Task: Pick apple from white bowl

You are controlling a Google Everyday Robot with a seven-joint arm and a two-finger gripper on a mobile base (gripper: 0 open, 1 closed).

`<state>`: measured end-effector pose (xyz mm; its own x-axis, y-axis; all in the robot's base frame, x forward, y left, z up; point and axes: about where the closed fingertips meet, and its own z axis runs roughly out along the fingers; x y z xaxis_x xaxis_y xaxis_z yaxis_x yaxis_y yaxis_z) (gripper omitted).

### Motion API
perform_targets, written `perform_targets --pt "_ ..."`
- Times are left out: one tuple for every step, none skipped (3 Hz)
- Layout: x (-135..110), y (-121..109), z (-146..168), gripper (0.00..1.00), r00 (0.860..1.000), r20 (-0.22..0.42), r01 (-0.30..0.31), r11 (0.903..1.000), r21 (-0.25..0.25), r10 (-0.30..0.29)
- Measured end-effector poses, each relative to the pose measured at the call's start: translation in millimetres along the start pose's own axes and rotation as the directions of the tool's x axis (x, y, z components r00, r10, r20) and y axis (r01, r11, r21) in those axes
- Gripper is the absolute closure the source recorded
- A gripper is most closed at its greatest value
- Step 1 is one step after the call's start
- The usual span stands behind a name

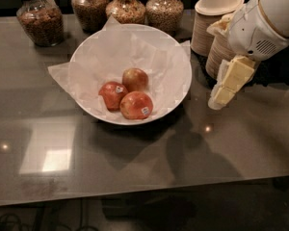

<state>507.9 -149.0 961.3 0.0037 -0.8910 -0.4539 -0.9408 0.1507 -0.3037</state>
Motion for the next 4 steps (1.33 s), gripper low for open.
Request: perform_targets --pt "-18.1 -18.1 12.7 0.0 0.999 0.047 0.021 0.9998 0.004 -0.021" --pt "-37.2 -30.2 18.6 0.08 0.996 0.08 0.043 0.999 0.007 -0.043" --pt "-51.6 -35.6 22.6 0.14 0.993 0.107 0.059 0.9983 0.002 -0.059" --pt "-61.0 -38.4 25.9 0.15 0.99 0.123 0.072 0.9974 -0.003 -0.071"
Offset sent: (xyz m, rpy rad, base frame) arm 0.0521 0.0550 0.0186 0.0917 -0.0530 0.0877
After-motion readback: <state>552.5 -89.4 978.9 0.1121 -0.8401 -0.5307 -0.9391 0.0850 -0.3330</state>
